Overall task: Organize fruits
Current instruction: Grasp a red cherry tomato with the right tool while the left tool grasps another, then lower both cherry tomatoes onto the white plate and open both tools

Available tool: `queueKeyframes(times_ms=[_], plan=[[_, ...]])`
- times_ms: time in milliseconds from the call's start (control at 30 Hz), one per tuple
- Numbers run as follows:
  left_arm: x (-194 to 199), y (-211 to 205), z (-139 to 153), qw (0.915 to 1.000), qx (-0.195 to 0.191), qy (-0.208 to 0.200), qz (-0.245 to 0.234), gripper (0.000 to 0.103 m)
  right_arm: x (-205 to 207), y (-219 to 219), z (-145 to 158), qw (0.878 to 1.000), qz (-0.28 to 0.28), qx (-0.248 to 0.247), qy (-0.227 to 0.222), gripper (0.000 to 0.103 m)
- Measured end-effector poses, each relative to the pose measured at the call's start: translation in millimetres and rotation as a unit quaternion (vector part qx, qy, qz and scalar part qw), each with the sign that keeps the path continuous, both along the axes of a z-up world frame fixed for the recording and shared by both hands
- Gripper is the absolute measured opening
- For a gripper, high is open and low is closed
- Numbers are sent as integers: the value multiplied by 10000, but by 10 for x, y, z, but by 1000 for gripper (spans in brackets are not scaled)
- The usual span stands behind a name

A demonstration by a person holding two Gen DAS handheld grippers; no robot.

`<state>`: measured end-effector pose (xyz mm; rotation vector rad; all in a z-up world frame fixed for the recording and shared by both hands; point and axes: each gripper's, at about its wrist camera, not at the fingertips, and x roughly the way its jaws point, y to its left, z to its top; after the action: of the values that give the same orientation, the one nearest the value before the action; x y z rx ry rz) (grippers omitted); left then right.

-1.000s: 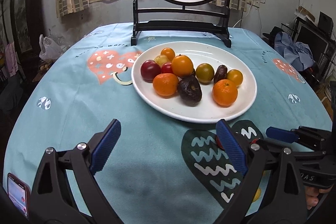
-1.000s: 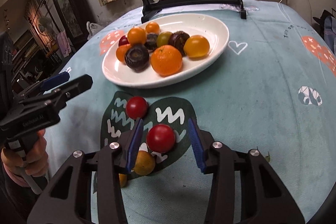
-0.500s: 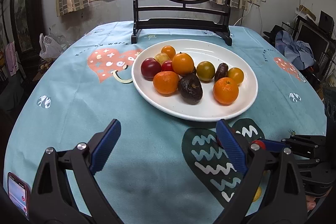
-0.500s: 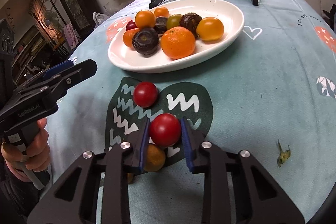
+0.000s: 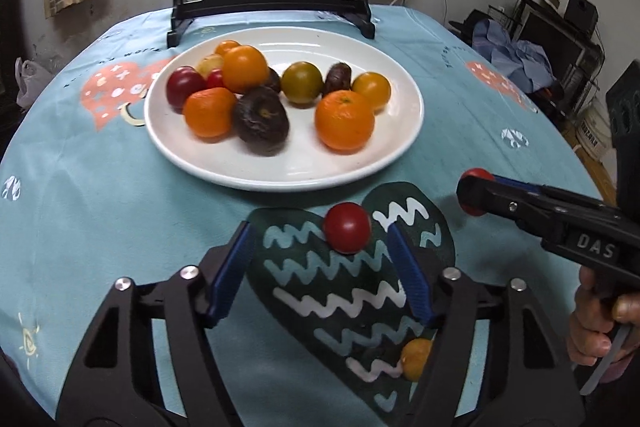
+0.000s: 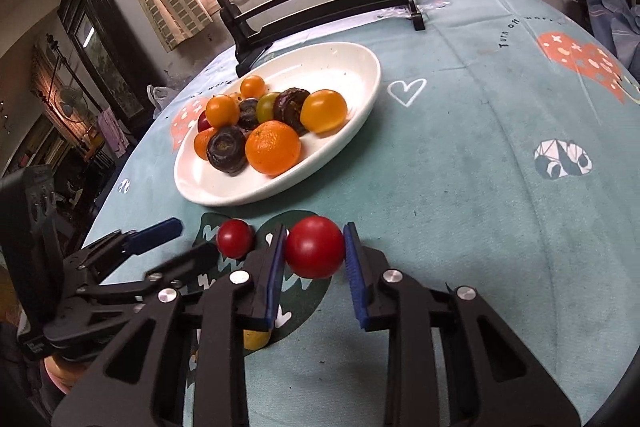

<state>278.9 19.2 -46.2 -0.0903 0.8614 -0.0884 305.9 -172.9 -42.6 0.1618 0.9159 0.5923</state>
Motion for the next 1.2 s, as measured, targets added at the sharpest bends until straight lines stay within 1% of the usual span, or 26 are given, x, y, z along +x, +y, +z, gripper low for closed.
queueKeyframes(times_ms=[133, 267, 300, 433, 500, 633, 767, 833, 967, 1067, 1133, 1200], plan=[[108, -117, -75, 9998, 165, 123, -54, 62, 1, 6, 28, 10000, 30, 6, -38, 29], [181, -155, -130, 9993, 313, 194, -18, 54, -7, 7, 49, 10000, 48, 21, -73, 29], [196, -155, -140, 9993, 315, 217, -18, 50, -10, 6, 53, 10000, 45, 16, -86, 29], [217, -179, -162, 9989, 402, 228, -37, 41, -7, 9, 57, 9999, 53, 16, -96, 29], [200, -198, -153, 9990, 375, 213, -117, 29, -7, 10, 53, 9999, 56, 6, -88, 29], [139, -211, -131, 9988, 412, 194, -165, 28, 0, 22, 37, 9999, 75, -21, -76, 29], [43, -179, -55, 9992, 348, 76, -156, 28, -9, 51, 12, 9998, 130, -80, -84, 29], [-24, -146, 19, 9996, 259, -37, -144, 28, -27, 78, 11, 9997, 198, -94, -116, 29], [-120, -20, 213, 9995, -33, -321, -62, 28, -113, 136, 120, 9983, 375, 19, -449, 29], [-38, 160, 397, 9980, -94, -585, 237, 28, -107, 184, 266, 9962, 370, 156, -773, 29], [113, 307, 496, 9966, -246, -638, 450, 28, -20, 270, 366, 9947, 349, 208, -947, 29], [292, 414, 546, 9952, -273, -695, 626, 28, 131, 405, 432, 9937, 341, 139, -1055, 29]])
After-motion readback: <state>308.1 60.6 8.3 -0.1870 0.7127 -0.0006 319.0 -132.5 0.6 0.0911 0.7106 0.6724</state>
